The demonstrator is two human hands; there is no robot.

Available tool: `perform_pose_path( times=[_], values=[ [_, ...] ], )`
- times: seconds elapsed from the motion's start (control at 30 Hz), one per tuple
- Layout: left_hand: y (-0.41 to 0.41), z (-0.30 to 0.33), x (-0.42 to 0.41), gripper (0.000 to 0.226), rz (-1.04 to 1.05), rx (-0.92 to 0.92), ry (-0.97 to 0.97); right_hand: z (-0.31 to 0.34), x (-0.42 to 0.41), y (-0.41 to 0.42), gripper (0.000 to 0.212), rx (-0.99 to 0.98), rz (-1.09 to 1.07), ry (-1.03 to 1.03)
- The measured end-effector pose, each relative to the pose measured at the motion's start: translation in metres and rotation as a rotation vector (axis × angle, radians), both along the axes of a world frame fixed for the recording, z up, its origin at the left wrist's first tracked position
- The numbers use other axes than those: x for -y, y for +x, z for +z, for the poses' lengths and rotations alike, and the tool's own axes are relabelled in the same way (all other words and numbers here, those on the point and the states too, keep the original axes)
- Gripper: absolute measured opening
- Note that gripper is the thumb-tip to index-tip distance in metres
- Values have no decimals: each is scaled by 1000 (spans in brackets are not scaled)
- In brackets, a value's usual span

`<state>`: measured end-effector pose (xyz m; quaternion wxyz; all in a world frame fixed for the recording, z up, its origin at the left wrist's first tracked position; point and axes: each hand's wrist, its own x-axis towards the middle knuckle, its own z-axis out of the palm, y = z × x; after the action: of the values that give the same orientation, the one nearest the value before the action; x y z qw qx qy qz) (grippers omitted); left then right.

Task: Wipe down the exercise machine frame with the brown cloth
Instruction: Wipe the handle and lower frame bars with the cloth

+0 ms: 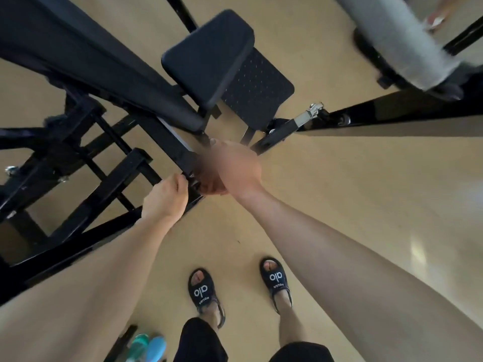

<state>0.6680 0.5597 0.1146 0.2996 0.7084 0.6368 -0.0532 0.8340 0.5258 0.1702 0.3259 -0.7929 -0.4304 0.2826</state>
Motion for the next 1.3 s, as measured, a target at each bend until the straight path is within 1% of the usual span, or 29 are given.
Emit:
perform_pose_path(
  times=[0.1, 0.17, 0.27, 0.33, 0.5, 0.6, 0.7, 0.8, 0.83, 0.93, 1.0, 1.1, 1.13, 1.2, 1.3],
  values=[
    [9, 24, 5, 41, -29, 54, -20, 28, 32, 22, 45, -153, -74, 0],
    [21, 48, 12, 42, -33, 105, 10, 47, 58, 40, 41, -291, -196, -12],
    [51, 94, 23, 36, -16, 252, 99, 67, 99, 63, 37, -440, -354, -18],
    [75, 130, 31, 30, -43, 300, 197, 79, 123, 79, 38, -518, -410, -8],
    [139, 221, 65, 26, -133, 441, 496, 110, 182, 137, 38, -428, -432, -29],
    [179, 263, 92, 23, -76, 523, 690, 127, 208, 182, 33, -352, -453, -23],
    [220, 292, 114, 25, -39, 598, 774, 153, 215, 224, 30, -399, -502, 39],
    [253, 310, 121, 26, -40, 618, 803, 187, 202, 248, 41, -395, -462, 131],
    [262, 315, 122, 26, -46, 611, 805, 200, 195, 252, 43, -421, -441, 181],
    [286, 324, 117, 28, -54, 593, 794, 231, 167, 260, 32, -493, -331, 288],
    [299, 325, 109, 27, -29, 587, 757, 244, 146, 256, 30, -514, -204, 245],
    [316, 317, 102, 26, 67, 649, 645, 249, 117, 242, 42, -498, 19, 64],
    [321, 314, 101, 27, 112, 664, 610, 246, 110, 239, 46, -501, 63, 20],
    [326, 307, 100, 32, 189, 656, 622, 242, 103, 240, 49, -494, 85, -22],
    [329, 302, 101, 34, 187, 647, 699, 232, 99, 248, 45, -517, 101, -47]
  ],
)
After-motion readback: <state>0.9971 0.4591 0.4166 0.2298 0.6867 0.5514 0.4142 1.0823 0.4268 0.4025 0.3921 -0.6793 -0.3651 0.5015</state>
